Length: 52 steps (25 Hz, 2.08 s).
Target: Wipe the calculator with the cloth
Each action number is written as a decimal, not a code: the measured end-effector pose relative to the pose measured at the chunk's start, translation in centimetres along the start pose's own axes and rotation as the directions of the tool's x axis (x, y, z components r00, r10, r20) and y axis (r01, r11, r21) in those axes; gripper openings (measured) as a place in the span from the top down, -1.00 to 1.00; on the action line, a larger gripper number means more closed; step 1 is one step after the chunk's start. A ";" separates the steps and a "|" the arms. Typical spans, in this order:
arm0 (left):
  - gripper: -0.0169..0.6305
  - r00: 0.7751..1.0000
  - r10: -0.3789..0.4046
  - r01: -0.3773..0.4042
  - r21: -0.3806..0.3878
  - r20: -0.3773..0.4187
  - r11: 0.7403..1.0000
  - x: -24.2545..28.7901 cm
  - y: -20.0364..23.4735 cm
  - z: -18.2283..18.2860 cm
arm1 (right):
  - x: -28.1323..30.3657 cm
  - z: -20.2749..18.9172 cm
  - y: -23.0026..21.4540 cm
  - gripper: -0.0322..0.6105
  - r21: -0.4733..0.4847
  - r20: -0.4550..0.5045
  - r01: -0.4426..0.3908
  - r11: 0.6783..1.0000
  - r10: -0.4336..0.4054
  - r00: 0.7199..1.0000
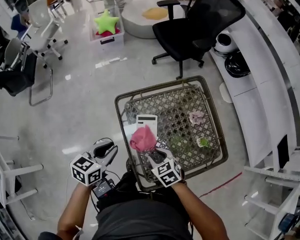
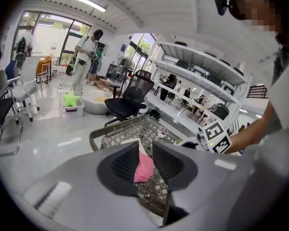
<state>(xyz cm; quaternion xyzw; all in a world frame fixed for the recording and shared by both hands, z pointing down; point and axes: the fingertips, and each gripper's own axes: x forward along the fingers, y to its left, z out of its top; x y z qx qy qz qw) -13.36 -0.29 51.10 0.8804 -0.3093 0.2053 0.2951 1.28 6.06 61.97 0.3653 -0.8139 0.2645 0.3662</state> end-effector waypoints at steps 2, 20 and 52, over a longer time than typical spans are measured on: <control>0.62 1.000 0.004 -0.004 0.007 0.007 1.000 -0.4 0.1 0.6 | -2.4 0.8 -1.7 0.43 0.058 0.036 0.043 0.997 -0.045 0.998; 0.62 0.996 -0.034 0.033 0.014 0.086 0.999 -1.0 0.4 5.7 | -18.5 14.2 -7.2 0.86 0.265 0.439 0.149 0.953 -0.257 0.861; 0.61 0.992 -0.053 0.054 -0.005 0.114 0.999 -1.2 0.7 5.7 | -28.9 19.4 -5.0 0.88 0.265 0.607 0.145 0.953 -0.282 0.743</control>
